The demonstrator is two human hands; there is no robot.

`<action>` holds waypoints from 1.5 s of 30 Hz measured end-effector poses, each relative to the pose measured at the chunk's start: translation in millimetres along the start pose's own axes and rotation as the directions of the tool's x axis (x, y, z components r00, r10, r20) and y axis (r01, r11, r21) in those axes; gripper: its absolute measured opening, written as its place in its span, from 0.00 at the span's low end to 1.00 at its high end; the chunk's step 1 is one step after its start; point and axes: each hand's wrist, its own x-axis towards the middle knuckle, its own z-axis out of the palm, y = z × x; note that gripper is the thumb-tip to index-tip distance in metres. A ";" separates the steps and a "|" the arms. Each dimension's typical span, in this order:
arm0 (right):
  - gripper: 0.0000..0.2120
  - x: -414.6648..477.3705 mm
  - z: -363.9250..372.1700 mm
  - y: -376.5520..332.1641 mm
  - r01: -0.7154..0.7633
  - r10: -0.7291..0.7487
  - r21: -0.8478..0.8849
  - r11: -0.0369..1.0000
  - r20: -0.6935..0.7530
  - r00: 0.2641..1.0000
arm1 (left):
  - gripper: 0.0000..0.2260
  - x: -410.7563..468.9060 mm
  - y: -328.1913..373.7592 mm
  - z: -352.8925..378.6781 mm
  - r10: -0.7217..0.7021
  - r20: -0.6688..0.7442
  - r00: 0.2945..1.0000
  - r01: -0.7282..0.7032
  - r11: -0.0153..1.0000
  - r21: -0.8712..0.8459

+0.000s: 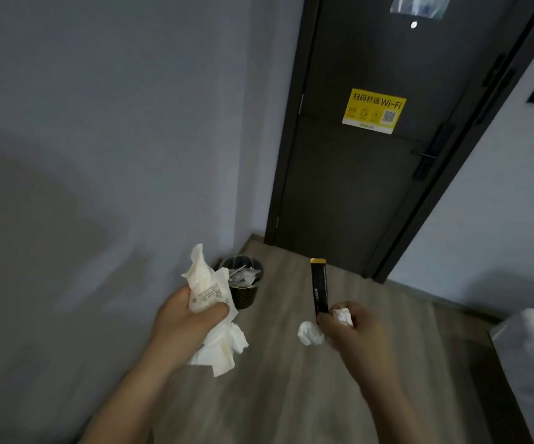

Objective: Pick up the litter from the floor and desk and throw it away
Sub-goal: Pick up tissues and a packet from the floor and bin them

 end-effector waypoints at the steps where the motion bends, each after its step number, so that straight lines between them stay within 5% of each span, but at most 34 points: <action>1: 0.04 18.5 4.5 -2.6 -0.006 0.006 -0.010 1.000 -0.002 1.000 | 0.14 19.6 2.5 4.6 -0.007 -0.001 1.000 0.007 1.000 0.003; 7: 0.03 119.5 25.6 -1.7 -0.066 0.066 -0.016 0.998 -0.002 0.998 | 0.06 120.6 9.8 33.1 -0.047 0.001 0.999 0.047 0.999 0.021; 23: 0.03 455.7 57.6 3.9 -0.062 0.090 -0.125 0.990 0.231 0.969 | 0.04 383.2 29.1 151.4 -0.145 -0.154 0.977 0.162 0.981 0.108; 45: 0.04 735.1 231.7 76.3 -0.064 0.345 -0.508 0.859 0.484 0.804 | 0.10 672.1 -96.8 193.9 -0.465 -0.250 0.849 0.515 0.834 0.197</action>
